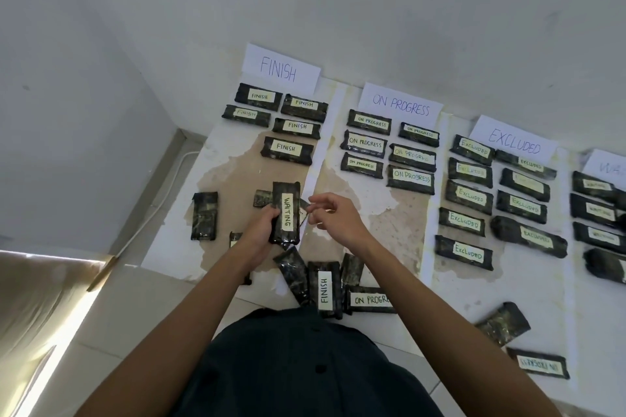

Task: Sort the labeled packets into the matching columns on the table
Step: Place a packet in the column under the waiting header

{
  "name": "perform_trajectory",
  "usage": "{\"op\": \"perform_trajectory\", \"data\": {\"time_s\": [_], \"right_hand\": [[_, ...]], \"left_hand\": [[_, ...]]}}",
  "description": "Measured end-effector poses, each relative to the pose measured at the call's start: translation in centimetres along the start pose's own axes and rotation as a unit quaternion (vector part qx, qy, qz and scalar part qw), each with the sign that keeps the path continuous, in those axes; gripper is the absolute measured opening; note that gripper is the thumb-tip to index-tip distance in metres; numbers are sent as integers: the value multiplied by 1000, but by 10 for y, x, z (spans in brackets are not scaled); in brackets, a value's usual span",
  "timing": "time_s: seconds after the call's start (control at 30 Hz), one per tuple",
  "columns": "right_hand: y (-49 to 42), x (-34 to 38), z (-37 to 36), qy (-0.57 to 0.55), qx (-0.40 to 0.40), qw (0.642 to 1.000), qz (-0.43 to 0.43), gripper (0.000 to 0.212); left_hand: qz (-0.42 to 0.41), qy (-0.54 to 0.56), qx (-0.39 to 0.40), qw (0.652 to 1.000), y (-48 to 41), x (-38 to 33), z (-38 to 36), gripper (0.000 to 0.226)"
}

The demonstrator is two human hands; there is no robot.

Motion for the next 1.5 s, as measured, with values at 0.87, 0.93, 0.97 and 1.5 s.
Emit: {"op": "perform_trajectory", "data": {"time_s": [0.87,0.93,0.97,1.5], "right_hand": [[69,-68,177,343,-168,913,146,65],[86,-83,210,338,-180,913,143,63],[94,-90,226,339,-185,912,140,62],[160,-239,436,413,-190,891,9,57]], "left_hand": [[-366,-592,124,708,62,8,-154,78],[-390,-592,142,691,72,21,-181,77],[-398,-593,149,684,76,29,-195,76],[-406,-605,227,646,103,166,-386,65]]}}
Point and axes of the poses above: each hand's wrist, its own y-axis away from the middle knuckle, its own z-axis out of the back of the hand, x = y × z, the point moved 2 cm from there along -y, towards the middle knuckle, and after that the axes turned 7 degrees about -x, right-handed, at the moved point
